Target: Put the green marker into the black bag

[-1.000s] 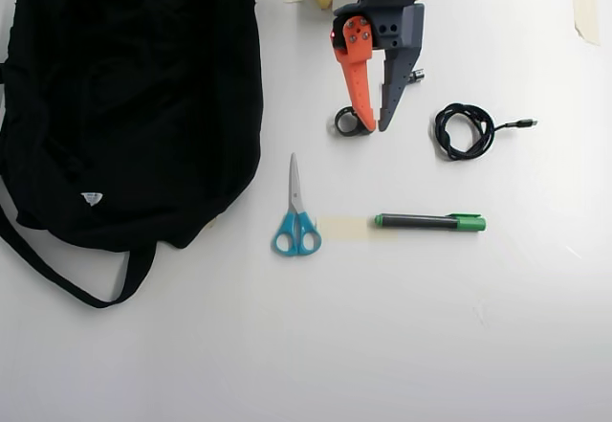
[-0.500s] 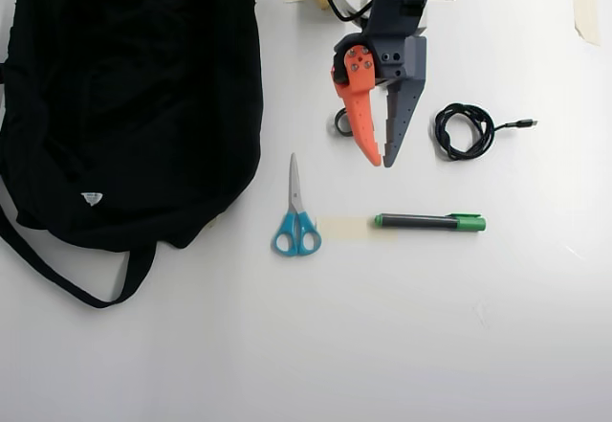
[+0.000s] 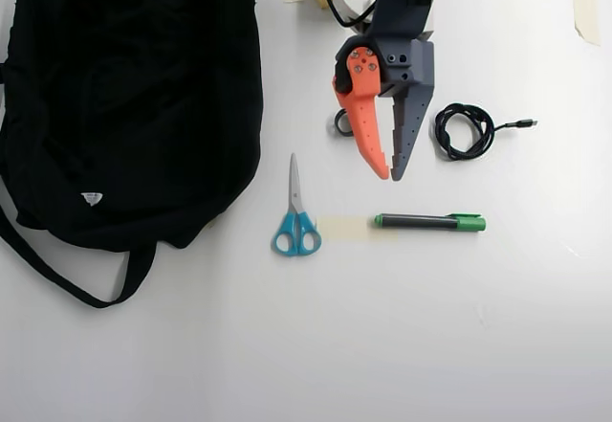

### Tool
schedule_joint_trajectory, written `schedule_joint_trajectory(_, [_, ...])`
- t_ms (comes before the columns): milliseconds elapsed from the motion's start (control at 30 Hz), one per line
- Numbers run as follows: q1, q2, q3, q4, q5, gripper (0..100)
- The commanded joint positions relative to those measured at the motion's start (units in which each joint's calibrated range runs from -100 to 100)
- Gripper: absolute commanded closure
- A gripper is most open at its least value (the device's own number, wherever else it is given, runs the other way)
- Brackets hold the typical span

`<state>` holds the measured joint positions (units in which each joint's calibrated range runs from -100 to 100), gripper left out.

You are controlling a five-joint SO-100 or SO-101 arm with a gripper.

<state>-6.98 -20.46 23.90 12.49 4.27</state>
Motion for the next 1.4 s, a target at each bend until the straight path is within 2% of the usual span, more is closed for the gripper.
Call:
schedule_joint_trajectory(0, [-0.13, 0.71, -5.03, -1.21, -0.08, 98])
schedule_joint_trajectory(233, [-0.2, 5.94, -11.32, -1.9, -0.08, 98])
schedule_joint_trajectory(500, [-0.35, 11.25, -12.31, -9.05, -0.08, 98])
schedule_joint_trajectory(1367, [-0.5, 13.49, -14.02, -8.88, -0.13, 98])
